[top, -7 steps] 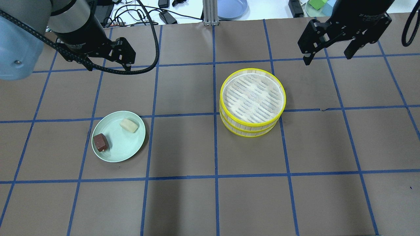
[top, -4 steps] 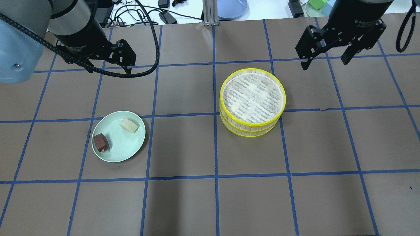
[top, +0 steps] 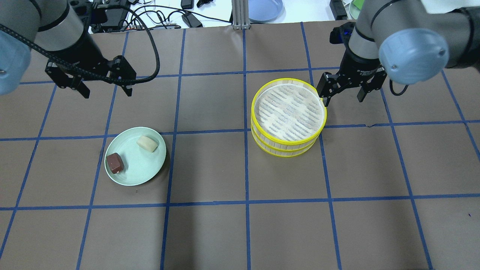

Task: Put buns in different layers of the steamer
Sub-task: 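Move right gripper to top steamer rim while left gripper approaches plate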

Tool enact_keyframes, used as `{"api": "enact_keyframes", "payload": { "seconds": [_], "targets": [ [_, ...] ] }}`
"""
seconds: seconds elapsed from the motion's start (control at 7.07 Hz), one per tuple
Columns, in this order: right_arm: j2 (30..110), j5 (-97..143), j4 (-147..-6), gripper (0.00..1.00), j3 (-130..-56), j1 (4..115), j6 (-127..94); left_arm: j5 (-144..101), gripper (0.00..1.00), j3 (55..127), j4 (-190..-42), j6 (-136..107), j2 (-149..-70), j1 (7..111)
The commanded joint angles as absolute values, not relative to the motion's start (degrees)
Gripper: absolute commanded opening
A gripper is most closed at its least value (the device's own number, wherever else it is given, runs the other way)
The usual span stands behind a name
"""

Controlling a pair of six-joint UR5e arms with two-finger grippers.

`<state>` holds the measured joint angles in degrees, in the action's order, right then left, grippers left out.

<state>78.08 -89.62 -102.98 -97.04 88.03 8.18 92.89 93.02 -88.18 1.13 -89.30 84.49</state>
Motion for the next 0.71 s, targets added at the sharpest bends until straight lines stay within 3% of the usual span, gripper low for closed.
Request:
{"api": "enact_keyframes", "payload": {
  "seconds": [0.0, 0.14, 0.42, 0.57],
  "targets": [
    [69.0, -88.9, -111.9, 0.93, -98.3, 88.0, 8.1, 92.5, 1.00, 97.5, -84.1, 0.4, -92.9, 81.0],
    [69.0, -88.9, -111.9, 0.81, -98.3, 88.0, 8.2, 92.5, 1.00, 98.3, -82.1, -3.1, -94.6, 81.0],
    [69.0, -88.8, -111.4, 0.00, -98.1, 88.0, 8.0, 92.4, 1.00, 98.4, -81.5, -11.0, -99.6, 81.0],
    [69.1, -85.1, -110.7, 0.00, -98.1, 88.1, 7.8, 92.4, 1.00, 98.4, -81.5, -15.0, -102.5, 81.0]
  ]
}}
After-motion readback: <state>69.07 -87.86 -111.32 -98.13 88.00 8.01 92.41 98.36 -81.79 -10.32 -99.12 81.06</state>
